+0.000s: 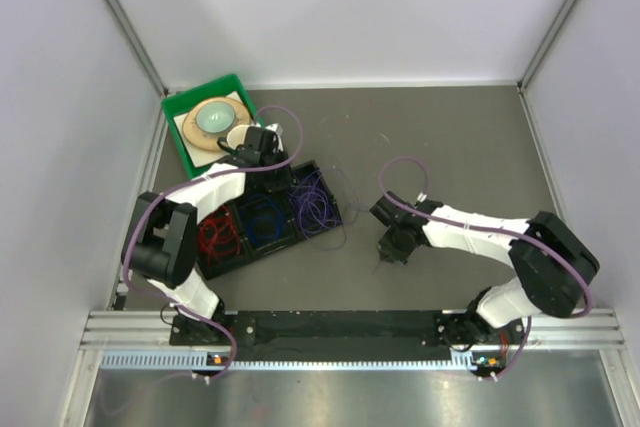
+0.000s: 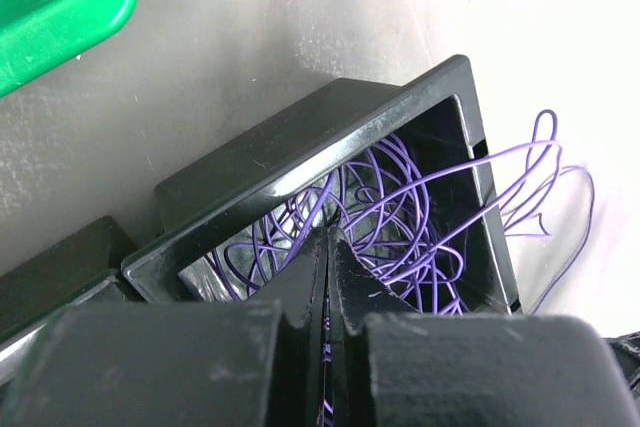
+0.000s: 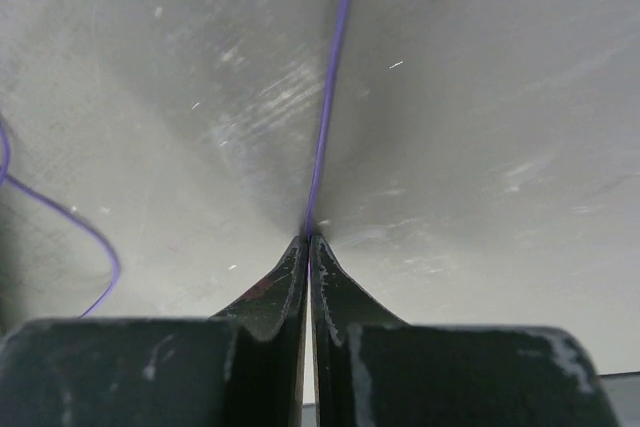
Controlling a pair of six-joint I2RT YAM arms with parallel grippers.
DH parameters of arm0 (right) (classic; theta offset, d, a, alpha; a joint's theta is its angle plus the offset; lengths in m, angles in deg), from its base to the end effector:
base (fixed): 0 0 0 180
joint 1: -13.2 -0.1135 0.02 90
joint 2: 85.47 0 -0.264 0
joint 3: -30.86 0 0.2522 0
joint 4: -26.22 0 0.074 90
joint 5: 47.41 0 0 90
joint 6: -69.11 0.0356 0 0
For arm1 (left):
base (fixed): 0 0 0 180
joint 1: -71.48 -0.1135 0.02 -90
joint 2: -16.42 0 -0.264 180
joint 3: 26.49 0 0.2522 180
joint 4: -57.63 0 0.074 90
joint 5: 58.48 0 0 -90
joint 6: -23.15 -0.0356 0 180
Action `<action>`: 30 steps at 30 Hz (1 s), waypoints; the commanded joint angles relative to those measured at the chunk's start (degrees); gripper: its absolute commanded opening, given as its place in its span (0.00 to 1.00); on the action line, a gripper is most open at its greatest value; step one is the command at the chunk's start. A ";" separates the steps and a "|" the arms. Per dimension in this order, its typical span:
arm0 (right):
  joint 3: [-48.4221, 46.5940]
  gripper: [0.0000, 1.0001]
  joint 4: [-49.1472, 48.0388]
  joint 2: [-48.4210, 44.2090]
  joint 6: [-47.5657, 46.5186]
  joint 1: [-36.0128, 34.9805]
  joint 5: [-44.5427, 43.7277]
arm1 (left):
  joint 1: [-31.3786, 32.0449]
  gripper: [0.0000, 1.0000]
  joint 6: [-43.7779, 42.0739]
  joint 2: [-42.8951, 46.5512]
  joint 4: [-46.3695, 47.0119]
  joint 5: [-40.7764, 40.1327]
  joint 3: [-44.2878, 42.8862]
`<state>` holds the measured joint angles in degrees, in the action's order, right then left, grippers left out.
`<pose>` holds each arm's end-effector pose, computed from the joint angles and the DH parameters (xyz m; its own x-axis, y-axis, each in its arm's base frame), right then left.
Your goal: Untangle the cables
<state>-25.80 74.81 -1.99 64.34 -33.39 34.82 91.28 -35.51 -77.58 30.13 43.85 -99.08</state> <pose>0.1702 0.1729 0.1563 -0.7493 0.6447 -0.1513 0.6048 0.7593 0.2401 0.3218 -0.1239 0.2028 -0.8465 -0.2353 -0.4776 0.0266 0.8772 -0.4793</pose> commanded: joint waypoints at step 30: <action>-44.91 0.00 -10.73 17.67 -41.90 -8.34 -1.20 | -12.46 0.68 2.59 15.15 -16.59 2.14 -12.37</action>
<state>-68.27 67.25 10.82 24.95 -41.43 28.92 87.28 -34.99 -67.81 14.57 42.08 -111.38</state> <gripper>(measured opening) 0.005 0.689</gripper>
